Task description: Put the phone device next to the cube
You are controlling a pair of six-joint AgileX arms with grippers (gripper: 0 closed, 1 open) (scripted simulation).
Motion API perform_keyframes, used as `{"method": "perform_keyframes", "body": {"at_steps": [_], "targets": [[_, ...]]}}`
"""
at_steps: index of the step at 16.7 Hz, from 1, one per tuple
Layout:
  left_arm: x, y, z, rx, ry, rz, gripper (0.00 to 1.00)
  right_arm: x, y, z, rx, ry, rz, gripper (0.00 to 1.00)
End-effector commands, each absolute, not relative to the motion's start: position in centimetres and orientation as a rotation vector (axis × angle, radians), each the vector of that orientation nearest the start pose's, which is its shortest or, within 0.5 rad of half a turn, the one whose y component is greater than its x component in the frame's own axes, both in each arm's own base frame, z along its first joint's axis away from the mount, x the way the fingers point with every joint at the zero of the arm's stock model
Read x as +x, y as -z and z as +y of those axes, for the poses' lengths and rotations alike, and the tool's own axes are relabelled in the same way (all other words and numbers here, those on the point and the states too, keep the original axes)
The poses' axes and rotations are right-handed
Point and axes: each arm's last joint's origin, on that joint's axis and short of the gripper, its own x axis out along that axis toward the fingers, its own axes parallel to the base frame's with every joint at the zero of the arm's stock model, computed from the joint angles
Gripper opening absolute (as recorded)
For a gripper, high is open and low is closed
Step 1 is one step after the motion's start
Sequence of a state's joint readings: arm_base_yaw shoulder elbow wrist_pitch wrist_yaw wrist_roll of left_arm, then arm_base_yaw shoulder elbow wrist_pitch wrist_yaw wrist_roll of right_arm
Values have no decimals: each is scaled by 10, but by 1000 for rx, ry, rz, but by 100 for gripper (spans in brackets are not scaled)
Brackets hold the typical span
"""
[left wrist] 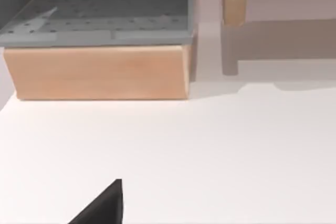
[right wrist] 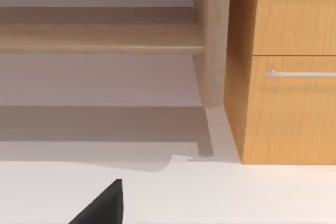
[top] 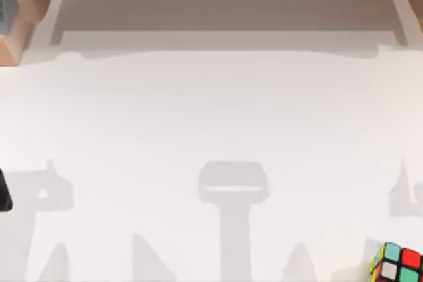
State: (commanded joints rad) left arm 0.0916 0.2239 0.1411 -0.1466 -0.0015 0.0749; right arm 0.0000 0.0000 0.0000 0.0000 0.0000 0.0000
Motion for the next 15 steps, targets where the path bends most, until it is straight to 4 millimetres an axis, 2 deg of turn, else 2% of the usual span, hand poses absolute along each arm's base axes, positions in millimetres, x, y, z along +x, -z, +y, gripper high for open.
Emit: {"method": "perform_keyframes", "body": {"at_steps": [4,10,15], "targets": [[135,-181,27,99,-147,606,100,106,-160,-1,0,0,0,100],[175,-161,68,39,-143,1225,100,106,-160,-1,0,0,0,100],[194,-148,99,-41,-99,1495,100,106,-160,-1,0,0,0,100]]}}
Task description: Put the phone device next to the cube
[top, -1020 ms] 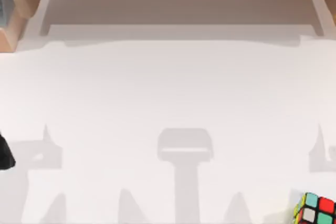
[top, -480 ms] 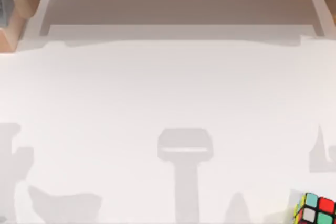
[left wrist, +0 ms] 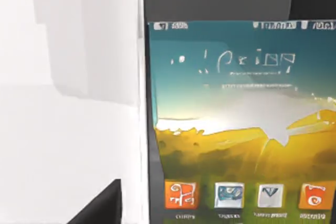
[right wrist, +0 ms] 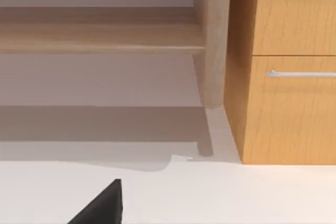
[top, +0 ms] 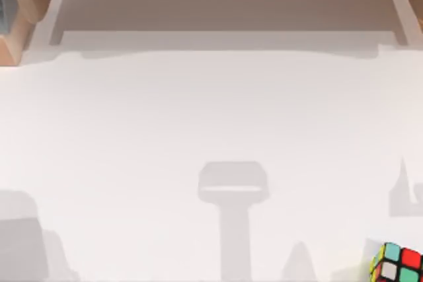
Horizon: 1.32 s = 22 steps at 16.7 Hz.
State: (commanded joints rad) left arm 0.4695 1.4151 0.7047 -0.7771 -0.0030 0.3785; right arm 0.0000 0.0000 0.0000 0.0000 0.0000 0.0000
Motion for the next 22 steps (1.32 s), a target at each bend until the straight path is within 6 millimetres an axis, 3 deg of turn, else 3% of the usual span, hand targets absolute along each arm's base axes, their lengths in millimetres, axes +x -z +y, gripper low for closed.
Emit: {"method": "perform_keyframes", "body": {"at_steps": [8,15,19,22], "targets": [[199,-143,107,-62,-83,1550,100,106,-160,-1,0,0,0,100],[200,-105,108,-64,-85,1549,100,106,-160,-1,0,0,0,100],[200,-104,108,-65,-84,1551,100,106,-160,-1,0,0,0,100],[200,-104,108,-65,-84,1551,77,106,-160,-1,0,0,0,100]]}}
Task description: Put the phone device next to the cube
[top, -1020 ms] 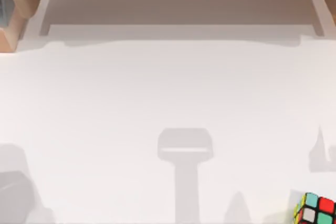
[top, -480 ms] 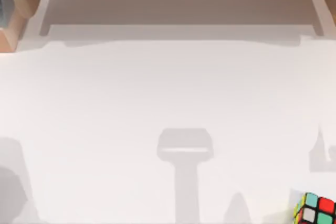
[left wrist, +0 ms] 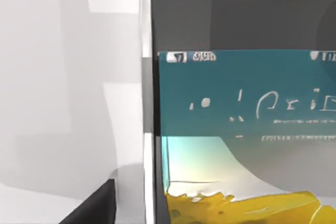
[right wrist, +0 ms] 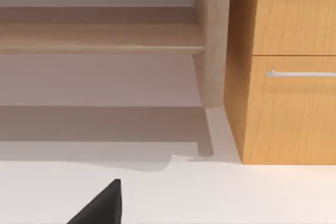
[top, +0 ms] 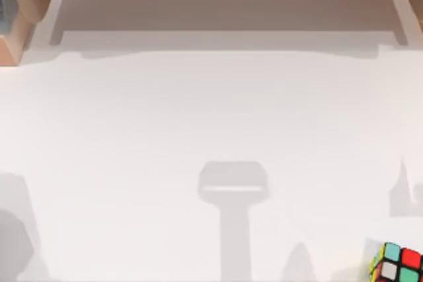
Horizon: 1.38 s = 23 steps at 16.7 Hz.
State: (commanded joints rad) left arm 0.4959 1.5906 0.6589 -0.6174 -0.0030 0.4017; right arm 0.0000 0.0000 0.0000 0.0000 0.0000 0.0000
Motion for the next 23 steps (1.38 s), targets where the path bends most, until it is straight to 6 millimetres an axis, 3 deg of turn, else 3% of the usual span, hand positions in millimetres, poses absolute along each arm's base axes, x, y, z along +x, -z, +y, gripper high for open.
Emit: {"method": "perform_keyframes", "body": {"at_steps": [10,18,19,23], "targets": [[200,-104,108,-65,-84,1551,2,106,-160,-1,0,0,0,100],[200,-104,108,-65,-84,1551,0,106,-160,-1,0,0,0,100],[200,-114,108,-72,-74,1533,0,106,-160,-1,0,0,0,100],[200,-123,108,-73,-74,1536,0,106,-160,-1,0,0,0,100]]}}
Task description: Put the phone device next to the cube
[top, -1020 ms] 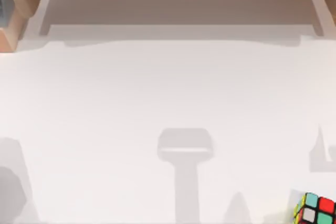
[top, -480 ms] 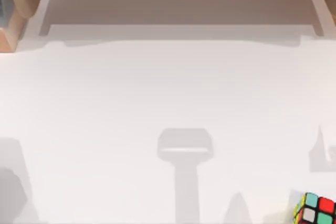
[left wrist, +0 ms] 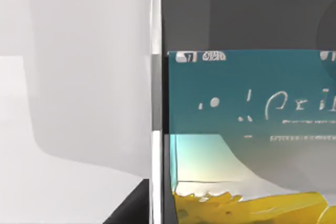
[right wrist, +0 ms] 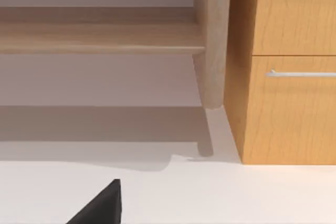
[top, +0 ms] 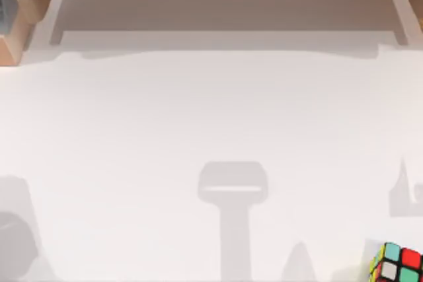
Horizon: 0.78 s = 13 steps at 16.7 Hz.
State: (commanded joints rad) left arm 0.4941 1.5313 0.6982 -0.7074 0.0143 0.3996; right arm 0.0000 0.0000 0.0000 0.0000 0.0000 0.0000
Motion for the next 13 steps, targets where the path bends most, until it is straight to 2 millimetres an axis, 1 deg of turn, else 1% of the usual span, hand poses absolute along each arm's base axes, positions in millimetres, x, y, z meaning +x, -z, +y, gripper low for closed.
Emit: {"method": "perform_keyframes", "body": {"at_steps": [3,7,8,11,13], "targets": [[200,-133,108,-72,-74,1534,0,106,-160,-1,0,0,0,100],[200,-132,108,-72,-72,1538,0,106,-160,-1,0,0,0,100],[202,-136,107,-66,-77,1523,0,106,-160,-1,0,0,0,100],[217,-154,100,-43,-93,1459,0,106,-160,-1,0,0,0,100],[231,-165,87,-36,-92,1426,0,106,-160,-1,0,0,0,100]]}}
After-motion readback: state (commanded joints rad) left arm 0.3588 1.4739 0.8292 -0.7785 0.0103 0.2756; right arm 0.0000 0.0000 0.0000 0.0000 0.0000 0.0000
